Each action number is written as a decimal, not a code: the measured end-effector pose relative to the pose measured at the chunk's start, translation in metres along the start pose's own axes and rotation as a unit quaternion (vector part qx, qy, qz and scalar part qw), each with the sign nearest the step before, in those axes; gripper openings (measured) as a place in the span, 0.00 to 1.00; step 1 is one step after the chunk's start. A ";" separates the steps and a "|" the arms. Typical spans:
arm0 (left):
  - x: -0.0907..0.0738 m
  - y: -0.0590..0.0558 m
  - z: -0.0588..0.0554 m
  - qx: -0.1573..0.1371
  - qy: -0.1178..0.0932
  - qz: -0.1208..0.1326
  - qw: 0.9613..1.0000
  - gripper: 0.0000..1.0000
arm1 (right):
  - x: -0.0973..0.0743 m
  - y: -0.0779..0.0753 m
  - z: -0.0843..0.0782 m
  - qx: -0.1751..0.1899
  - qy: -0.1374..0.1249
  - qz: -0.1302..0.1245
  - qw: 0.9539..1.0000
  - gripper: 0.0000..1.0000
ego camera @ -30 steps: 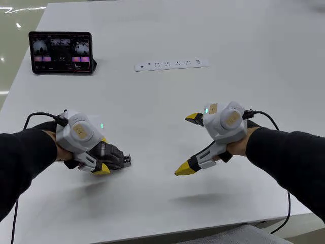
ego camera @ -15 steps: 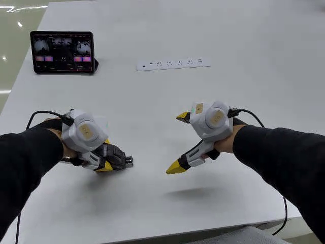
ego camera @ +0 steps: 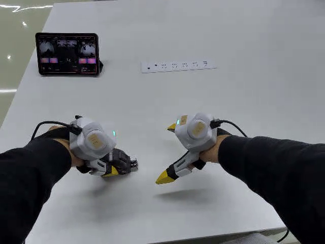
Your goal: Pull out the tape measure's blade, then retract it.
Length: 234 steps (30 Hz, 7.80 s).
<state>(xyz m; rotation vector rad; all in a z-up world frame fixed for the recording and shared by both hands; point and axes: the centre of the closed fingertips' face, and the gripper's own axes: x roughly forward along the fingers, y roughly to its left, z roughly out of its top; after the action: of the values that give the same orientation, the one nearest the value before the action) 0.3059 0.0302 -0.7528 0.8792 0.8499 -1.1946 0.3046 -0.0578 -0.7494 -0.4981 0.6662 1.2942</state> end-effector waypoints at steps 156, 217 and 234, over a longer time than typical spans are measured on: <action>0.000 0.001 -0.001 -0.006 -0.026 -0.002 1.000 0.33 | 0.034 0.013 -0.009 -0.065 0.085 0.066 0.992 0.10; 0.000 0.001 0.002 -0.007 -0.031 0.001 0.999 0.33 | 0.014 0.004 -0.028 -0.056 0.093 0.057 0.992 0.10; 0.000 0.000 0.002 -0.005 -0.031 0.005 0.999 0.33 | 0.008 0.002 -0.034 -0.053 0.097 0.055 0.992 0.10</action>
<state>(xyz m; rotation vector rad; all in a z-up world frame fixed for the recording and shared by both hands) 0.3063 0.0282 -0.7519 0.8327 0.7995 -1.2022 0.2982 -0.0753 -0.7795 -0.6889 0.7989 1.4015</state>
